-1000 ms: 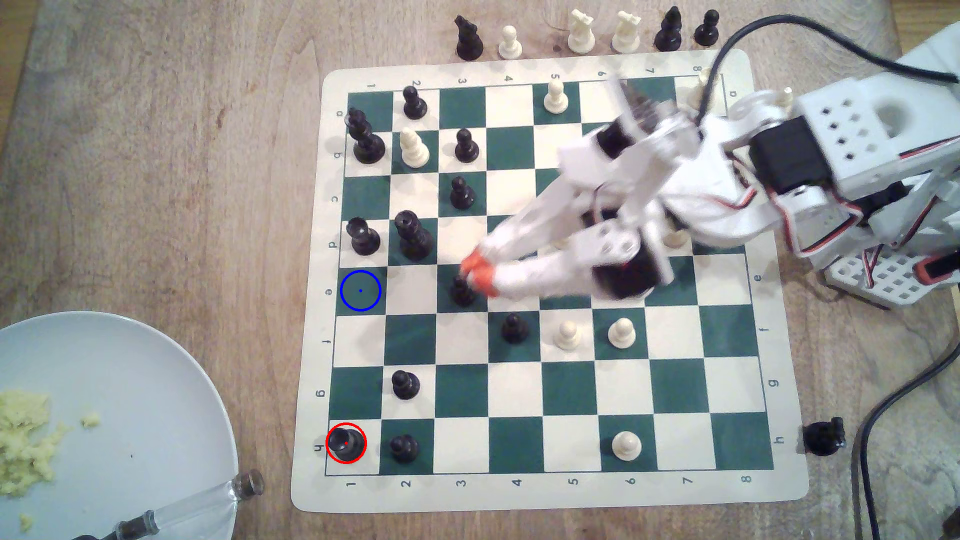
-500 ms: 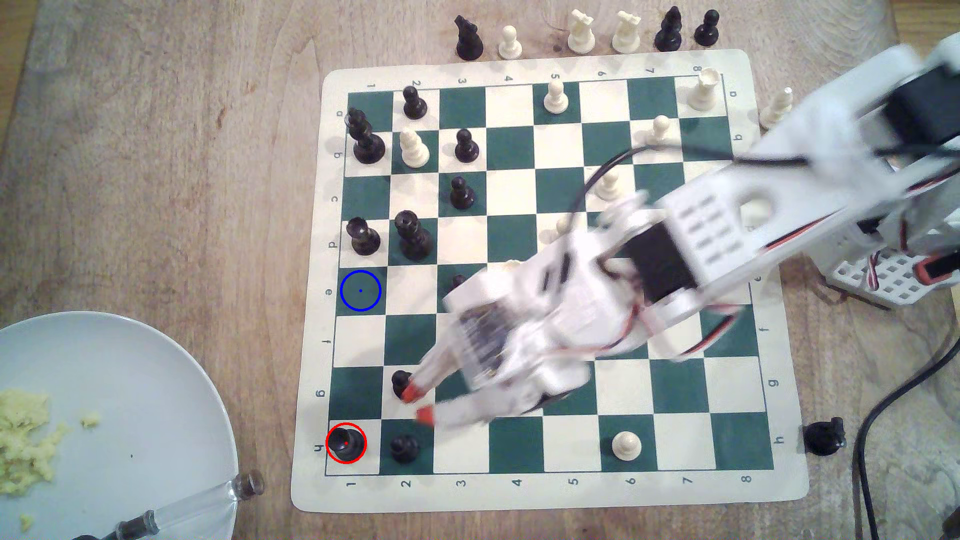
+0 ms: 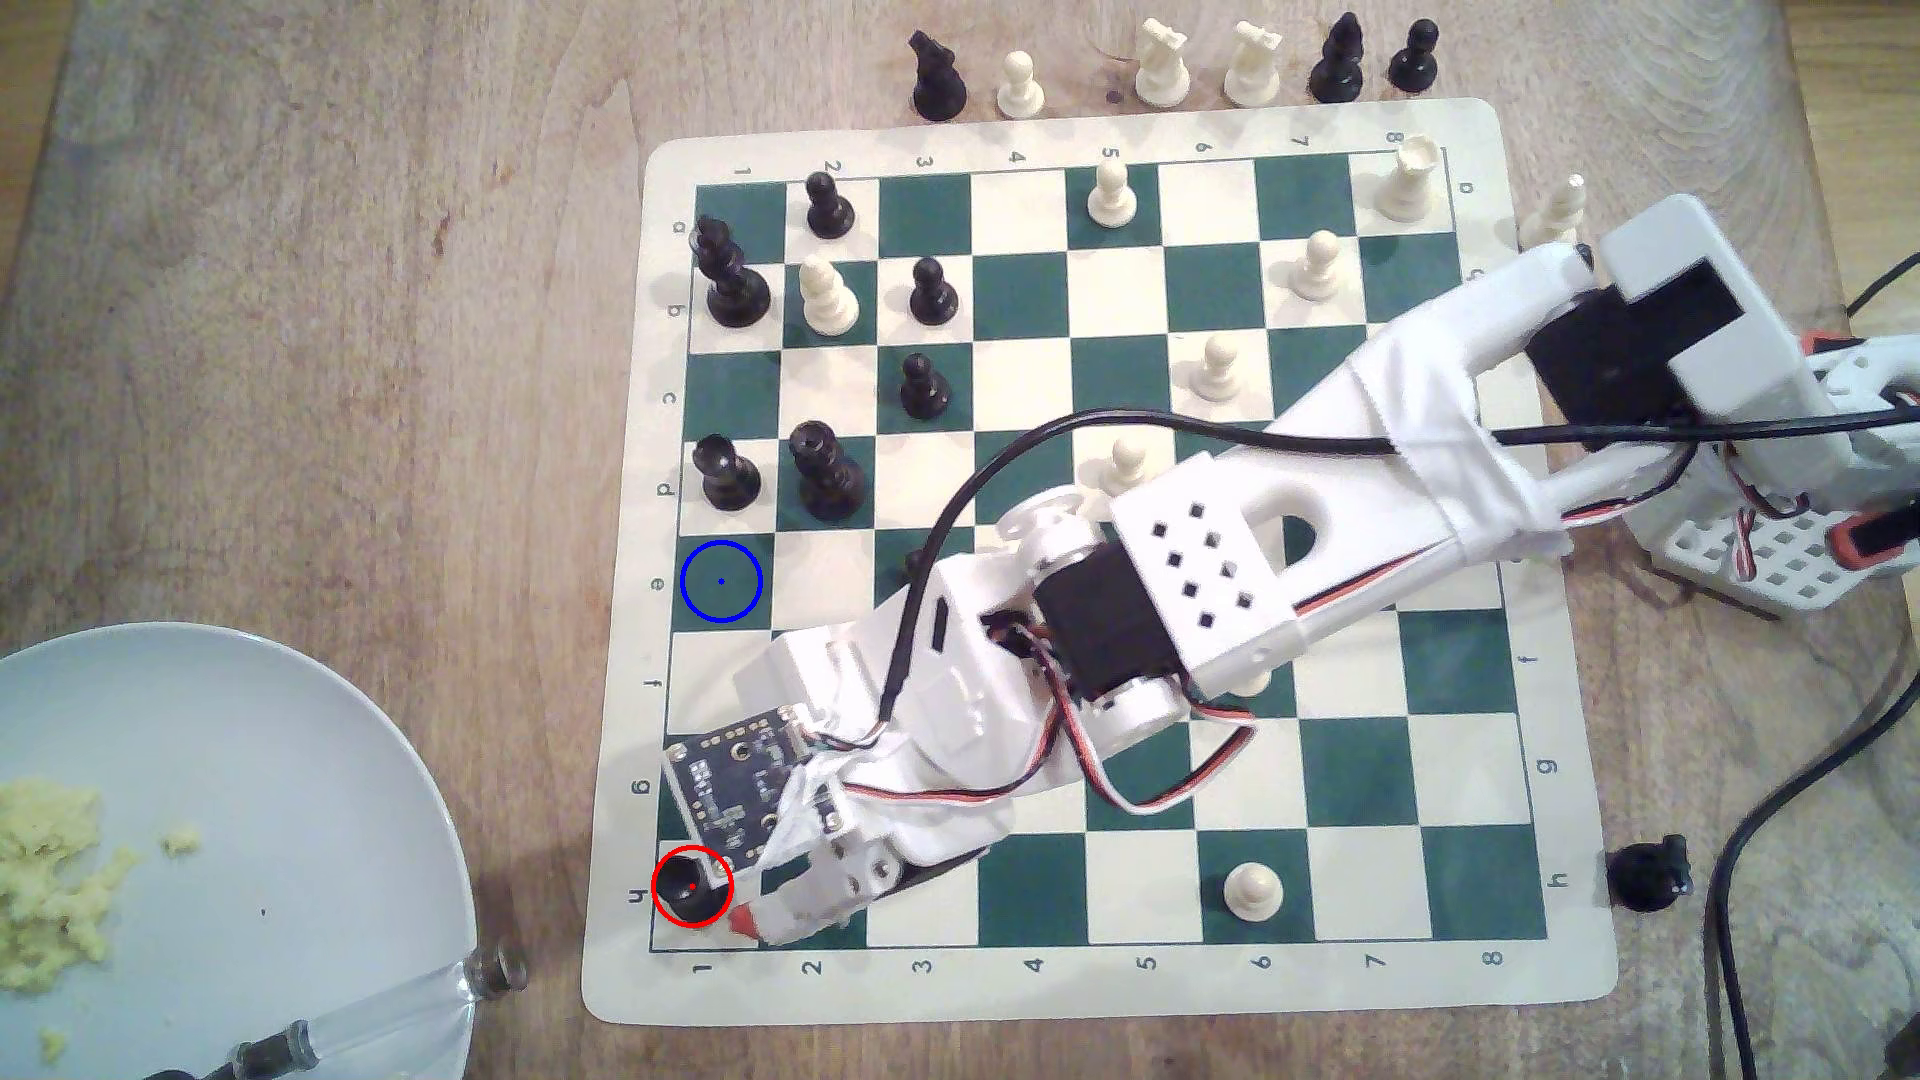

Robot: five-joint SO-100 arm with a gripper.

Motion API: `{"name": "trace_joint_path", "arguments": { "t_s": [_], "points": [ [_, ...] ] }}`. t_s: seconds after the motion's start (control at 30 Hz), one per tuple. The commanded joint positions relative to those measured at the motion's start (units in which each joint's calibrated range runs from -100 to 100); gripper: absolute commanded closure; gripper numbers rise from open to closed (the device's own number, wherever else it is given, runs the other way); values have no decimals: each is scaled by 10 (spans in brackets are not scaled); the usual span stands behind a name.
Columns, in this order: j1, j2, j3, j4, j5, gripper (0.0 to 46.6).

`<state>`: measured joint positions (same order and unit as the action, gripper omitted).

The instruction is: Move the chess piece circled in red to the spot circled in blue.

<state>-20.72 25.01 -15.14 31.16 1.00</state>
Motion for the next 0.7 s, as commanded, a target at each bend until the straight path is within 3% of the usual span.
{"name": "trace_joint_path", "arguments": {
  "t_s": [0.0,0.13,0.67],
  "points": [
    [11,1,-76,7,1,361],
    [14,33,-116,19,-1,332],
    [21,156,-289,62,-3,324]
  ]
}}
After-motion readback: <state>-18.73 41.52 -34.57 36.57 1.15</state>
